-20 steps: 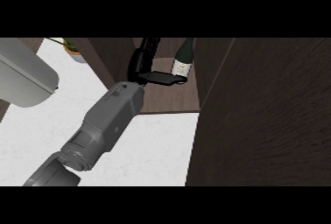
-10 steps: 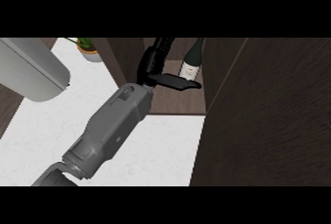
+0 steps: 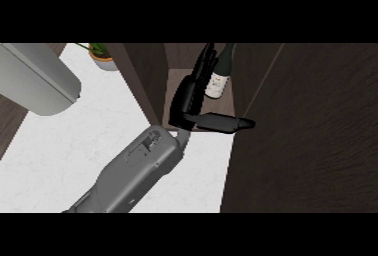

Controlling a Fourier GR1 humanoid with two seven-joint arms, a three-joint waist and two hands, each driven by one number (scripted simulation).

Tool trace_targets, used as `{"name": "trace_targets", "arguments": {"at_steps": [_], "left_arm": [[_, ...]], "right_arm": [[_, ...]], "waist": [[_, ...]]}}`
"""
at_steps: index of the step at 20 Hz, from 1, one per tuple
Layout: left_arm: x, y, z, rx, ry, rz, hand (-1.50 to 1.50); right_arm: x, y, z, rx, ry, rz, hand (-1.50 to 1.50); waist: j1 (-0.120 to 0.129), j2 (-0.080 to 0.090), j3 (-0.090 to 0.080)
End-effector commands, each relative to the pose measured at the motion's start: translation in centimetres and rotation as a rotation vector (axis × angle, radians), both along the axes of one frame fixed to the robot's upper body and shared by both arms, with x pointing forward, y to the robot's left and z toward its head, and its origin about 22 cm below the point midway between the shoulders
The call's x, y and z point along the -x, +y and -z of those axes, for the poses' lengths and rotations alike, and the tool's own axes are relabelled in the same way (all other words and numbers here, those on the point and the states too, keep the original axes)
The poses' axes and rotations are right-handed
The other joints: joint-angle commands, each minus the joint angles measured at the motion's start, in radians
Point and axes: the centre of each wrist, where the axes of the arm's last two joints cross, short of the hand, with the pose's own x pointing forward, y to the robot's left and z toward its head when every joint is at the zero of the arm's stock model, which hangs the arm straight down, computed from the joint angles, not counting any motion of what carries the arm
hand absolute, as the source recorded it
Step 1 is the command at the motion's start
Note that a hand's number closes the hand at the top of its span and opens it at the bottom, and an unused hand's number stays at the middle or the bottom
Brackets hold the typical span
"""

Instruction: Pick up the wine, place it into the cabinet and close the cabinet

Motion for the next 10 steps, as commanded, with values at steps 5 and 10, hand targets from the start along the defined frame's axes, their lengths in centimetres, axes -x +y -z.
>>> {"name": "trace_targets", "arguments": {"at_steps": [5, 10], "left_arm": [[8.3, -0.5, 0.0, 0.138, 0.022, -0.037, -1.50], [11.5, 0.1, -0.7, 0.173, 0.046, -0.055, -1.50]], "right_arm": [[2.4, -0.1, 0.3, 0.003, -0.021, 0.005, -1.50], [2.5, -0.2, -0.1, 0.003, -0.028, 0.003, -1.50]], "waist": [[-0.006, 0.002, -0.001], [-0.014, 0.006, 0.000]]}}
